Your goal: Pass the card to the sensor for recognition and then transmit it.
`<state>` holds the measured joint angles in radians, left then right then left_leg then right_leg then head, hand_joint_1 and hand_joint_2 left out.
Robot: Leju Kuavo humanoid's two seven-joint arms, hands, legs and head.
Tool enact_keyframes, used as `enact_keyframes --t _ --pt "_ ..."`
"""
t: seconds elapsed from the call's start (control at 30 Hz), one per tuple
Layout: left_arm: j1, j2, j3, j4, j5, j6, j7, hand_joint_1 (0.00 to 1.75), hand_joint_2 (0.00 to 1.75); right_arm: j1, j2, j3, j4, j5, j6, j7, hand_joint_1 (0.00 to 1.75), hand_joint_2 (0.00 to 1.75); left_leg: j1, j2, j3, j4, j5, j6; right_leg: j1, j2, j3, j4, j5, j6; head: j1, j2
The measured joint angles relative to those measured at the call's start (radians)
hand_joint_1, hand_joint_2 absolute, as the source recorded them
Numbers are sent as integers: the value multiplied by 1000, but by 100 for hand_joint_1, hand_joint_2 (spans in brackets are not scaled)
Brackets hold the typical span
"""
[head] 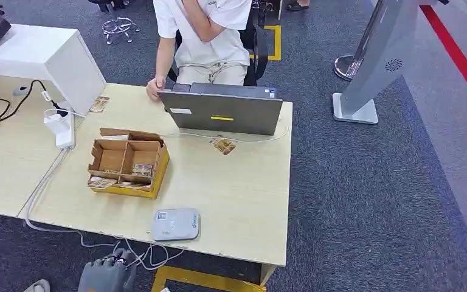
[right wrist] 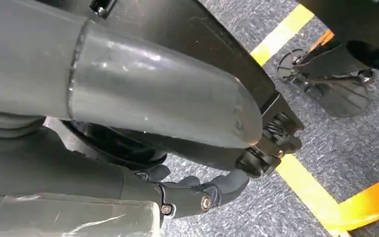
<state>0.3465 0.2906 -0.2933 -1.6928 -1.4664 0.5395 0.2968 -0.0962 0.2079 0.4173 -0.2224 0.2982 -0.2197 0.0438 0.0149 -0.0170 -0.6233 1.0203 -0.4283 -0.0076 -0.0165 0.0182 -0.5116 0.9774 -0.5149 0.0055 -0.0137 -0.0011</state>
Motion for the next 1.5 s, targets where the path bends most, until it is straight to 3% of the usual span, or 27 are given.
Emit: enact_keyframes --t 0.13,0.27,0.5,0.87,1.27,1.5 --pt "-56 -39 55 53 6 59 -87 175 175 -1 0 4 -1 20 0 5 0 0 0 -1 0 0 0 0 0 -1 0 0 0 0 0 0" --pt "-131 -77 75 128 -8 64 -130 175 175 -1 0 10 -3 39 0 15 0 0 0 -1 0 0 1 1 0 -1 0 0 1 0 0 0" --pt "-255 -116 75 254 -14 51 -151 175 175 -1 0 14 -3 48 0 17 0 0 0 -1 0 0 2 1 0 -1 0 0 1 0 0 0" --pt "-324 -146 72 373 -56 53 -152 175 175 10 0 53 -26 105 0 30 0 0 0 0 0 0 2 1 0 0 0 0 1 0 0 0" --pt "-347 -149 -23 430 -35 84 -241 175 175 15 -3 71 -26 97 0 13 0 0 0 -1 0 0 2 1 0 -1 0 0 1 0 0 0" --pt "-352 -149 -45 437 -27 90 -255 175 175 14 -4 74 -18 98 0 13 0 0 0 -1 0 0 2 1 0 -1 0 0 1 0 0 0"
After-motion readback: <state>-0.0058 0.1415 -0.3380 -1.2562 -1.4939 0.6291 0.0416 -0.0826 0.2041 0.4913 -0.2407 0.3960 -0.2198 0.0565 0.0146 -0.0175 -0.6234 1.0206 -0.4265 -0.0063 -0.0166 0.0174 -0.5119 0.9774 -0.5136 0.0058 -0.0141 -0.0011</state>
